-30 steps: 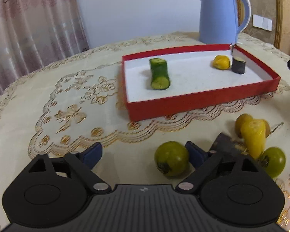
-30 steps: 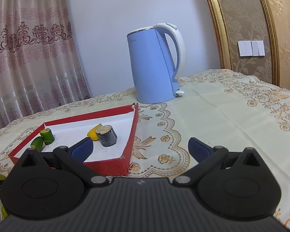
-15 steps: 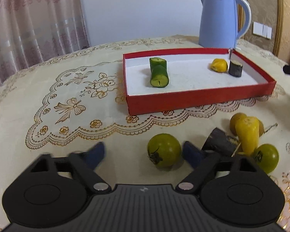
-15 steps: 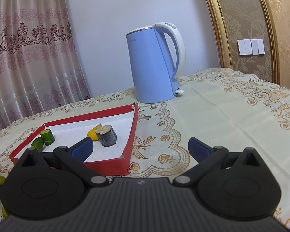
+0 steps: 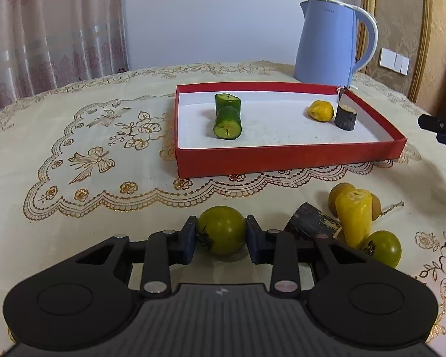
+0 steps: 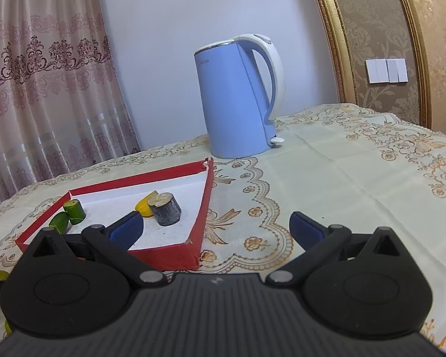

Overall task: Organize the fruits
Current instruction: 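Grasp another green round fruit with the right gripper while the left holds its fruit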

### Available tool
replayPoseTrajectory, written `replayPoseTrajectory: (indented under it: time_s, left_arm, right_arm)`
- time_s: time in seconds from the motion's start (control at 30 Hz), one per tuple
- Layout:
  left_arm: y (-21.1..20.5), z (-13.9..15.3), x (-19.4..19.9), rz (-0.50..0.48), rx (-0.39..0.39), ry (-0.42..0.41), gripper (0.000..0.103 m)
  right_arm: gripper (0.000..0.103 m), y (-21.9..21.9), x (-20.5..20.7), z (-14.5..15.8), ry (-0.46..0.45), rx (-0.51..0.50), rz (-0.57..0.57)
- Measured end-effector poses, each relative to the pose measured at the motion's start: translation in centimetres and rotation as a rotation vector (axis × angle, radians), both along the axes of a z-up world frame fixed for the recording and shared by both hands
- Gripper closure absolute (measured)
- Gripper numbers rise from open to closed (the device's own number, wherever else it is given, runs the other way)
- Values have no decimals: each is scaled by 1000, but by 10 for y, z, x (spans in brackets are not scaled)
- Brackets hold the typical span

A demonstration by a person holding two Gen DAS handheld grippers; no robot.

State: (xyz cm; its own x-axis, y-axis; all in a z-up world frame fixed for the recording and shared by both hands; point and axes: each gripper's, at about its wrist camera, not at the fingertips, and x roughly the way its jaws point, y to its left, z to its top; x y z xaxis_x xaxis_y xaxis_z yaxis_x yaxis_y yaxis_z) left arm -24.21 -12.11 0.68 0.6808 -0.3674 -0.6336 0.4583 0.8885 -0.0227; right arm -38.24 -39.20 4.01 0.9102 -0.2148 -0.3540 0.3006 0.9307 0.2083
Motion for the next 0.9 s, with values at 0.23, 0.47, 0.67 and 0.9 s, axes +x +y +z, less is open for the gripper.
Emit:
replayPoseTrajectory:
  time_s: [0.23, 0.47, 0.67, 0.9]
  left_arm:
    - [1, 2, 4, 35, -20, -54, 70]
    - [14, -2, 10, 69, -85, -26, 70]
    - [15, -2, 7, 52, -101, -35, 70]
    - [16, -2, 7, 40, -112, -33, 70]
  right_arm:
    - [0, 59, -21, 14, 11, -73, 144]
    - [0, 148, -29, 4, 133, -164, 371]
    - [29, 174, -18, 0, 212, -159, 466]
    - [42, 192, -12, -11, 281, -184, 494]
